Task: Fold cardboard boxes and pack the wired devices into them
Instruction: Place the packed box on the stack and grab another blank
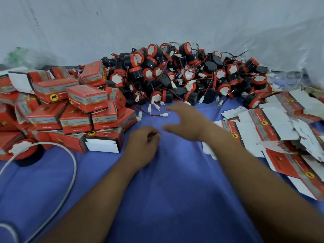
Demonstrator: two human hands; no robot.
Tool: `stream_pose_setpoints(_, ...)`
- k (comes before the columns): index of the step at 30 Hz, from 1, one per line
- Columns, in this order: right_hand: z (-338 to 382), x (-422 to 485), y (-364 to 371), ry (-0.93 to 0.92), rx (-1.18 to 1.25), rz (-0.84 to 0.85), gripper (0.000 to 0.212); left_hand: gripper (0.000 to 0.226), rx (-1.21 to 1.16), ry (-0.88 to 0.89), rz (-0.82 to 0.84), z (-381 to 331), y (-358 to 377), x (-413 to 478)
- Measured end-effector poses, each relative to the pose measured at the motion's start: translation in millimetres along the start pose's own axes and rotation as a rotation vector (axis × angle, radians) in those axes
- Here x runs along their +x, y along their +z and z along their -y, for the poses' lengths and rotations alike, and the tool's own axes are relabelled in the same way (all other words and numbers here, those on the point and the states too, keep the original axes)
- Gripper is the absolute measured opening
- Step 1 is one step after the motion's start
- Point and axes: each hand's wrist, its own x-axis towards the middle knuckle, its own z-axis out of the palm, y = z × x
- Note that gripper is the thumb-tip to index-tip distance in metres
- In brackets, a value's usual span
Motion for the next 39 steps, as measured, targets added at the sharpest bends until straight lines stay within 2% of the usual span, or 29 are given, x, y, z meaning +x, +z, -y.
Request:
stream_pose_setpoints(2,-61,-32,-24,0.32,-0.219,0.195,0.086,0.01,0.03,-0.002,-0.006,0,3,1)
stream_pose_setpoints(3,-85,-48,-32,0.411,-0.308,0.271,0.093,0.01,0.022,0.001,-0.012,0,3,2)
stream_pose_setpoints(6,-123,-82,-40,0.445,-0.36,0.362,0.106,0.011,0.044,0.017,-0.004,-1,4,2)
stream_pose_setpoints(12,-122,-83,-27,0.498,-0.399,0.281,0.116,0.01,0.073,-0.005,0.036,1,2,1)
stream_pose_setpoints(16,-120,-74,-30,0.778,-0.207,0.119,0.121,0.011,0.082,-0.009,0.038,2,3,1)
stream_pose_setpoints(18,-124,-74,-33,0.822,-0.12,-0.001,0.111,0.011,0.089,-0.013,0.043,2,3,2)
stream_pose_setpoints(22,-134,-75,-40,0.746,0.089,-0.355,0.081,0.011,0.087,-0.01,0.045,2,3,2)
stream_pose_setpoints(25,-137,-72,-41,0.77,0.403,-0.625,0.083,0.011,0.083,-0.004,0.047,2,3,1)
stream_pose_setpoints(27,-131,-68,-39,0.735,0.692,-0.649,0.077,0.011,0.075,0.0,0.046,1,3,1)
stream_pose_setpoints(29,-120,-65,-36,0.686,0.981,-0.566,0.064,0.011,0.045,0.018,0.042,0,3,1)
stream_pose_setpoints(31,-112,-62,-31,0.637,1.045,-0.443,0.04,0.012,0.006,0.055,0.051,-2,4,0)
stream_pose_setpoints(33,-104,-57,-24,0.563,0.96,-0.382,0.019,0.013,-0.026,0.062,0.072,-4,6,-3)
stream_pose_setpoints(34,-98,-54,-22,0.513,0.971,-0.429,0.013,0.017,-0.036,0.052,0.071,-4,7,-3)
stream_pose_setpoints(37,-68,-44,-18,0.309,1.114,-0.713,0.01,0.04,-0.056,0.053,-0.005,-9,6,-3)
stream_pose_setpoints(39,-46,-39,-4,0.184,1.037,-0.728,0.009,0.051,-0.088,0.086,-0.056,-14,4,-4)
